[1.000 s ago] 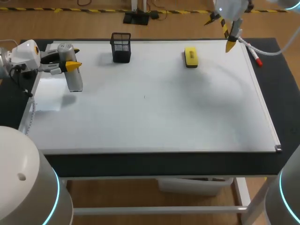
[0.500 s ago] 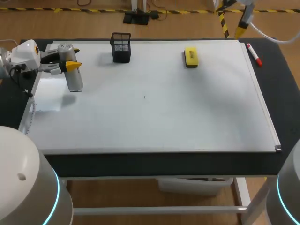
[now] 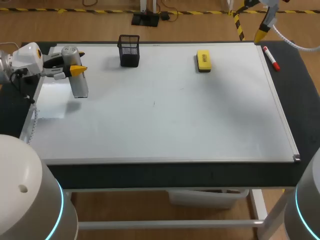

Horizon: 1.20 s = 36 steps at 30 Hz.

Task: Pick up the inspection probe, press it on each red-marked spot on the whiteboard one by one, put down the probe, pick up the eraser, and wipe off all the red marks.

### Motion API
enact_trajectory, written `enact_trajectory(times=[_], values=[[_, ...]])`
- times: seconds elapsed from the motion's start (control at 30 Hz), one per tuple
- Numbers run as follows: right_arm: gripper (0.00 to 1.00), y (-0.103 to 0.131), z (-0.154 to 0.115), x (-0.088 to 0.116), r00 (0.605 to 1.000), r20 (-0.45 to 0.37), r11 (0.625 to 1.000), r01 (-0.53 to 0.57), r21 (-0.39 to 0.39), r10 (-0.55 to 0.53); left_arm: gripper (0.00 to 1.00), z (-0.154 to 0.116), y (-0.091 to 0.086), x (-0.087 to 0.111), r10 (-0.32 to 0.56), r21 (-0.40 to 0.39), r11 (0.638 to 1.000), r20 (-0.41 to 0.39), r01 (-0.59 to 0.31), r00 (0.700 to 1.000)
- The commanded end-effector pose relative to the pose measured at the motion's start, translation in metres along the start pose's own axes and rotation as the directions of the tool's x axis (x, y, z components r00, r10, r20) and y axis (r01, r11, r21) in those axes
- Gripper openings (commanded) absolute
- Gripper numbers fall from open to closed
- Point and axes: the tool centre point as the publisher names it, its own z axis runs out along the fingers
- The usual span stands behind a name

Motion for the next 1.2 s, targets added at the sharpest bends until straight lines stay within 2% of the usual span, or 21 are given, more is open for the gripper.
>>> enact_trajectory(times=[0.03, 0.3, 0.43, 0.7, 1.03, 1.2], values=[[1.00, 0.001, -0.001, 0.002, 1.000, 0.001, 1.000, 0.001, 0.006, -0.001, 0.00, 0.004, -0.004, 0.002, 0.022, -0.034, 0.999, -0.026, -0.023, 0.999], [1.00, 0.001, -0.001, 0.002, 1.000, 0.001, 1.000, 0.001, 0.006, -0.001, 0.00, 0.021, -0.026, -0.007, 0.054, -0.041, 0.997, -0.136, -0.060, 0.989], [1.00, 0.001, -0.001, 0.002, 1.000, 0.001, 1.000, 0.001, 0.006, -0.001, 0.00, 0.034, -0.036, -0.017, 0.049, -0.033, 0.998, -0.224, -0.058, 0.973], [1.00, 0.001, -0.001, 0.002, 1.000, 0.001, 1.000, 0.001, 0.006, -0.001, 0.00, 0.065, -0.055, -0.034, 0.045, -0.032, 0.998, -0.328, -0.058, 0.943], [1.00, 0.001, -0.001, 0.002, 1.000, 0.001, 1.000, 0.001, 0.006, -0.001, 0.00, 0.112, -0.086, -0.061, 0.060, 0.000, 0.998, -0.382, -0.065, 0.922], [1.00, 0.001, -0.001, 0.002, 1.000, 0.001, 1.000, 0.001, 0.006, -0.001, 0.00, 0.137, -0.092, -0.074, 0.063, -0.011, 0.997, -0.392, -0.073, 0.918]])
